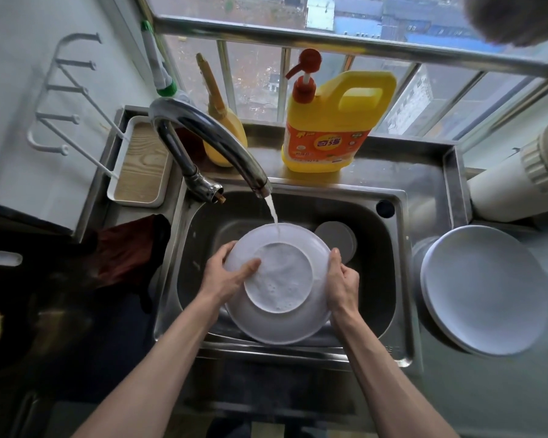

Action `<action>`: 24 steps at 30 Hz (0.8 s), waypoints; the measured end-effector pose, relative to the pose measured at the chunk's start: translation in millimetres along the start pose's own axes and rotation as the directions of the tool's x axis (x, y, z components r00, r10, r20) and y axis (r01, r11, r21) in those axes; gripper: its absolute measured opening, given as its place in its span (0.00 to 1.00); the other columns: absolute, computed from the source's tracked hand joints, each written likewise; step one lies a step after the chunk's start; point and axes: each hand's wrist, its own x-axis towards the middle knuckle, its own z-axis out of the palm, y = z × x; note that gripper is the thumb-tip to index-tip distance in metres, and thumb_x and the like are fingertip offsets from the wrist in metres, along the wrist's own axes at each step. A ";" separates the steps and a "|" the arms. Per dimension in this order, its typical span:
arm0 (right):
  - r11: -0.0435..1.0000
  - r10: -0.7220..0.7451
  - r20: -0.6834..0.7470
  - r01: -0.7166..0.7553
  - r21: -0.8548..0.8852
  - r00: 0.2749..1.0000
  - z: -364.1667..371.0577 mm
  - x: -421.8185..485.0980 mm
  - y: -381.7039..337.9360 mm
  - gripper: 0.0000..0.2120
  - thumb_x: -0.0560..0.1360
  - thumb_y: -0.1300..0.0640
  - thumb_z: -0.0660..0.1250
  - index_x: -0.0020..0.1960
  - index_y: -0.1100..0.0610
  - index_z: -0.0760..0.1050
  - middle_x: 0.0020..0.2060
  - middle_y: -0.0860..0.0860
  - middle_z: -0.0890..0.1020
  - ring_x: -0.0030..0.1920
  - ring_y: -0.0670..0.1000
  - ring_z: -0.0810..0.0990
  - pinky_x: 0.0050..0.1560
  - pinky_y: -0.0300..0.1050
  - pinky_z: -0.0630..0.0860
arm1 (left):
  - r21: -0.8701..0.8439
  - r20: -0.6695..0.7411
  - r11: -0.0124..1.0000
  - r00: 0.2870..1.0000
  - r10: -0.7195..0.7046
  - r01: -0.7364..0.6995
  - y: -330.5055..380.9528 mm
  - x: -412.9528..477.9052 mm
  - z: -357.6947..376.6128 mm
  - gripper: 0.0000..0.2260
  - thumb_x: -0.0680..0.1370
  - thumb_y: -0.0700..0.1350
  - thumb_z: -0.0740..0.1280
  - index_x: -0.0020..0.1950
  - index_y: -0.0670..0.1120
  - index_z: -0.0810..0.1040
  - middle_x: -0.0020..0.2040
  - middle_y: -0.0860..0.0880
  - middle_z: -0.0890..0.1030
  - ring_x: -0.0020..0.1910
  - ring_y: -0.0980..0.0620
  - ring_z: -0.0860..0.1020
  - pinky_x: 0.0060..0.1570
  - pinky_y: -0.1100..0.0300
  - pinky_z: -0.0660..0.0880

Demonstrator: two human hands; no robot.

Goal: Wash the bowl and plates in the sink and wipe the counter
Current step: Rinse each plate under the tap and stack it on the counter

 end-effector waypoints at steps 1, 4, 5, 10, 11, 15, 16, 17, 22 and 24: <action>1.000 0.018 0.026 -0.018 0.002 0.999 -3.4 1.4 -1.1 0.26 0.83 0.42 0.62 0.34 0.59 0.75 0.28 0.52 0.79 0.32 0.54 0.77 0.36 0.49 0.74 | 0.016 0.014 1.000 1.000 0.001 -0.001 0.1 2.6 -1.9 0.32 0.72 0.53 0.79 0.73 0.51 0.72 0.64 0.51 0.76 0.61 0.50 0.77 0.54 0.58 0.78; 0.998 -0.039 0.156 0.046 -0.039 0.987 -10.3 7.0 -9.3 0.27 0.82 0.41 0.65 0.42 0.65 0.79 0.35 0.57 0.83 0.36 0.58 0.81 0.40 0.52 0.80 | 0.103 0.117 0.994 0.993 0.021 -0.033 3.7 12.5 -9.3 0.34 0.71 0.54 0.80 0.75 0.49 0.72 0.66 0.51 0.76 0.65 0.49 0.76 0.63 0.55 0.77; 0.992 -0.072 0.204 0.091 -0.083 0.976 -10.6 8.2 -11.9 0.25 0.81 0.39 0.66 0.46 0.62 0.82 0.39 0.56 0.85 0.39 0.56 0.84 0.43 0.52 0.82 | 0.122 0.159 0.991 0.987 0.036 -0.056 8.6 13.2 -9.3 0.33 0.72 0.52 0.79 0.74 0.49 0.73 0.66 0.51 0.76 0.65 0.49 0.76 0.61 0.59 0.77; 0.996 -0.040 0.273 0.062 -0.071 0.961 -9.6 4.7 -19.2 0.21 0.77 0.38 0.71 0.49 0.57 0.84 0.41 0.54 0.88 0.43 0.58 0.88 0.46 0.55 0.86 | 0.161 0.183 0.976 0.976 0.114 -0.144 22.8 17.1 -4.6 0.33 0.73 0.51 0.79 0.76 0.50 0.72 0.71 0.55 0.72 0.68 0.54 0.71 0.65 0.60 0.70; 0.998 -0.047 0.255 0.056 -0.028 0.966 -9.4 3.1 -18.2 0.21 0.77 0.39 0.71 0.49 0.59 0.84 0.42 0.55 0.88 0.42 0.58 0.88 0.46 0.56 0.86 | 0.154 0.148 0.979 0.983 0.113 -0.135 22.1 16.3 -3.8 0.34 0.73 0.53 0.79 0.77 0.51 0.72 0.72 0.55 0.71 0.69 0.53 0.71 0.68 0.57 0.70; 0.995 -0.077 0.123 0.069 0.070 0.989 -4.2 -4.9 -12.4 0.25 0.80 0.39 0.67 0.41 0.62 0.80 0.35 0.56 0.85 0.34 0.55 0.84 0.37 0.50 0.83 | 0.067 -0.016 0.997 0.999 -0.047 0.048 6.9 5.1 6.0 0.33 0.74 0.59 0.76 0.75 0.50 0.70 0.68 0.48 0.76 0.64 0.47 0.76 0.63 0.49 0.75; 0.996 -0.071 0.085 0.065 0.065 0.994 -2.9 -7.3 -10.4 0.26 0.81 0.39 0.65 0.38 0.60 0.78 0.31 0.55 0.83 0.32 0.54 0.82 0.34 0.48 0.80 | 0.027 -0.032 0.995 0.995 -0.094 0.094 3.3 1.3 8.5 0.33 0.73 0.60 0.76 0.73 0.51 0.71 0.66 0.48 0.77 0.62 0.46 0.77 0.61 0.48 0.76; 0.997 -0.056 0.054 0.053 0.058 0.997 -2.4 -9.9 -8.8 0.27 0.82 0.39 0.63 0.35 0.59 0.76 0.29 0.53 0.81 0.30 0.52 0.80 0.32 0.46 0.77 | -0.008 -0.031 0.993 0.992 -0.122 0.121 -0.3 -0.9 9.6 0.32 0.72 0.61 0.77 0.72 0.52 0.72 0.65 0.48 0.78 0.61 0.46 0.78 0.59 0.48 0.78; 0.996 0.078 0.056 -0.080 0.029 0.995 -10.2 -8.9 -1.8 0.28 0.82 0.38 0.63 0.34 0.59 0.77 0.29 0.55 0.81 0.31 0.53 0.80 0.37 0.48 0.78 | -0.058 0.081 0.991 0.990 -0.113 0.118 -5.8 3.4 1.0 0.26 0.72 0.58 0.78 0.67 0.55 0.75 0.62 0.49 0.80 0.57 0.48 0.80 0.50 0.54 0.80; 0.997 0.081 0.138 -0.081 -0.006 0.987 -11.8 -5.4 -3.4 0.27 0.81 0.37 0.66 0.41 0.60 0.82 0.35 0.58 0.85 0.37 0.56 0.85 0.44 0.54 0.83 | -0.003 0.138 0.994 0.985 -0.105 0.107 -1.4 9.7 -4.3 0.29 0.70 0.58 0.79 0.68 0.55 0.76 0.62 0.49 0.80 0.59 0.47 0.81 0.57 0.48 0.81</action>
